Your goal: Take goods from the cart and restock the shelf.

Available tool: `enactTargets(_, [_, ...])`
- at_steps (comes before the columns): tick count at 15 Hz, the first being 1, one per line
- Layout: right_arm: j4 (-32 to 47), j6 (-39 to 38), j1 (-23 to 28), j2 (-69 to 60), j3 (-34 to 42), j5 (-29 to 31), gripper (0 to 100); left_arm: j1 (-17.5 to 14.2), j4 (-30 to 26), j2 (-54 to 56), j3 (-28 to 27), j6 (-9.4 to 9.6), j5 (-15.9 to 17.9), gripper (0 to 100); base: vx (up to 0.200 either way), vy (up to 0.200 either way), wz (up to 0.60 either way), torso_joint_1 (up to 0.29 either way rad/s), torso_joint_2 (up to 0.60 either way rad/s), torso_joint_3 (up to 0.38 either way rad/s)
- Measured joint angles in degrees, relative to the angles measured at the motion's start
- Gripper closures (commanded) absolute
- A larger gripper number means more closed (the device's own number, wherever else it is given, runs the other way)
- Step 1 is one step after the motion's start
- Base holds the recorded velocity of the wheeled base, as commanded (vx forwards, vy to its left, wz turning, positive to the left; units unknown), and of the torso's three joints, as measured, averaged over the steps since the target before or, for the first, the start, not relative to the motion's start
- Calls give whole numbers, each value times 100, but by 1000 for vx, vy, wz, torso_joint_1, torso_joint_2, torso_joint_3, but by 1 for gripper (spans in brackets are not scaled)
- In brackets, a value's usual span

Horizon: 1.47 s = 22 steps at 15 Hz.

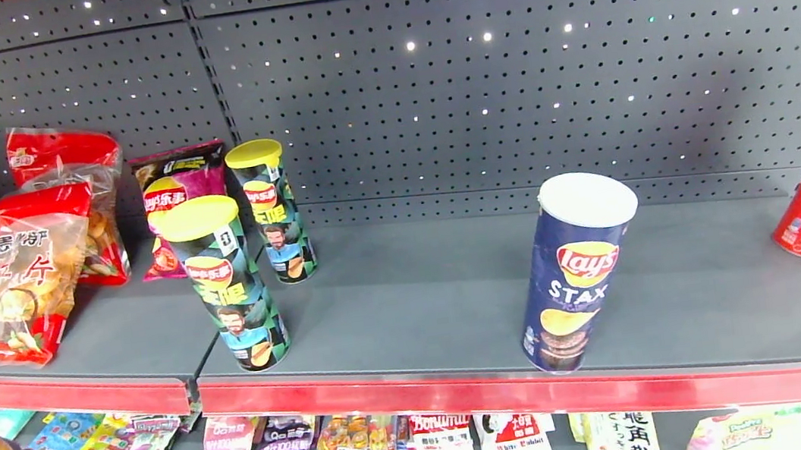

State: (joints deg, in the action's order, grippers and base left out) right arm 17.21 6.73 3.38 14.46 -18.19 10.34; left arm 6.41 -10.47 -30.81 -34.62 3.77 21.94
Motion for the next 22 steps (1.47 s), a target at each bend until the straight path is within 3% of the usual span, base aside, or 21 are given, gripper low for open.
enactTargets(2, [-33,99,-54,-514,383,-332,0,0,-15,68,116,-369,261,100,0,0,0,0,0,0])
enactTargets(3, [-38,101,-118,-722,521,-462,0,2,-9,96,150,-406,268,100,0,0,0,0,0,0])
enactTargets(6, [-176,18,-258,-1148,830,-547,0,-16,0,126,179,-377,-84,100,0,0,0,0,0,0])
enactTargets(8, [-305,9,-322,-1328,962,-596,0,-18,-20,137,183,-188,-266,100,0,0,0,0,0,0])
enactTargets(10, [-316,13,-338,-1406,992,-594,0,-18,-63,256,180,-87,-262,100,0,0,0,0,0,0])
enactTargets(13, [-318,18,-347,-1438,1001,-574,0,-18,-134,416,179,-99,-246,100,0,0,0,0,0,0])
enactTargets(17, [-316,27,-345,-1446,1001,-558,0,-7,33,433,113,-154,26,100,0,0,0,0,0,0])
enactTargets(22, [-316,27,-345,-1451,1003,-585,0,-5,267,261,85,-156,11,100,0,0,-600,1,4,5])
